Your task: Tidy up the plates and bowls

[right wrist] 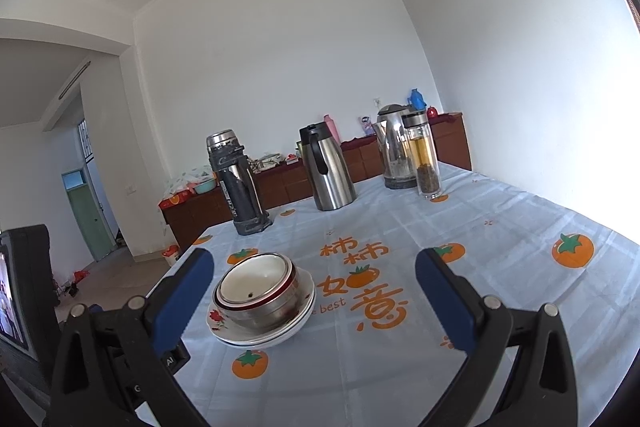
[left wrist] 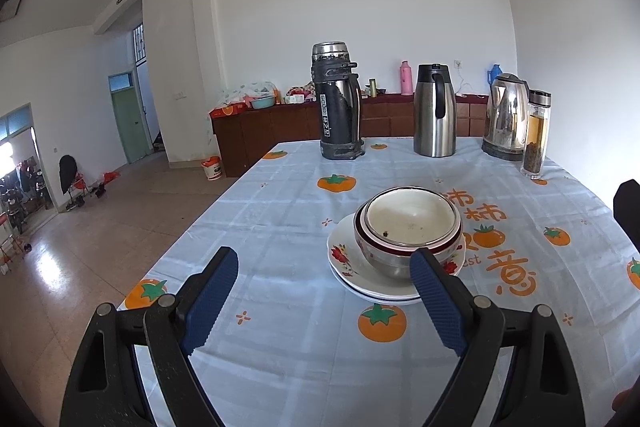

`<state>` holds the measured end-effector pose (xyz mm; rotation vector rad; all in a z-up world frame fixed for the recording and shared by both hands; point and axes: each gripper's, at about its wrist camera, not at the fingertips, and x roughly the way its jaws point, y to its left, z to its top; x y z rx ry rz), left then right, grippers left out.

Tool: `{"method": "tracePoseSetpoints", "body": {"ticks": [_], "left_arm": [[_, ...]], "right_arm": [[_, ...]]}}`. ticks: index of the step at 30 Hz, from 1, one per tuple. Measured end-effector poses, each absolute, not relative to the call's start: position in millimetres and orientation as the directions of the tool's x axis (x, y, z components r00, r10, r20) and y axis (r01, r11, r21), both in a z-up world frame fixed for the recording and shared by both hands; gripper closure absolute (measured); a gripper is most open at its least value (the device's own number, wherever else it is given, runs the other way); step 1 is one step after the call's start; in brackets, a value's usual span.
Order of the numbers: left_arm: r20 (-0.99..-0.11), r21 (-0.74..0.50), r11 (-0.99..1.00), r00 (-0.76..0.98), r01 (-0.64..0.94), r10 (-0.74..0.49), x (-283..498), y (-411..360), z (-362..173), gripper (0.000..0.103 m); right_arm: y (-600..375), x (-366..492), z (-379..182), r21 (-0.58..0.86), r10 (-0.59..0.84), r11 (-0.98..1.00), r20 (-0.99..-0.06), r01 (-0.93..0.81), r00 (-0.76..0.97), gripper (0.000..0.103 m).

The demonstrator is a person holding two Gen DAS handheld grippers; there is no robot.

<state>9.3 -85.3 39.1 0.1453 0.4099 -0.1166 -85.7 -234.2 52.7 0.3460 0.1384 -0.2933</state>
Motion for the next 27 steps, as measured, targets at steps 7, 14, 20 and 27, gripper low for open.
{"method": "tracePoseSetpoints", "body": {"ticks": [7,14,20,27], "left_arm": [[-0.407,0.118,0.982,0.909,0.146,-0.086,8.9,-87.1,39.8,0.013],[-0.409,0.12,0.982,0.908,0.148,-0.087,8.4,-88.0,39.4,0.013],[-0.415,0.118,0.981,0.905,0.156,-0.094,8.8,-91.2,38.3,0.013],[-0.419,0.093,0.978,0.898,0.186,-0.131,9.7,-91.5,37.7,0.013]], "right_arm": [[-235.8,-89.0,52.5,0.321,-0.263,0.895,-0.181,0.309,0.948,0.0],[-237.0,-89.1,52.1,0.32,-0.264,0.895,-0.182,0.311,0.947,0.0],[-240.7,-89.2,51.5,0.323,-0.267,0.893,-0.184,0.315,0.946,0.0],[-242.2,-89.4,51.0,0.323,-0.27,0.891,-0.184,0.318,0.945,0.0]]}}
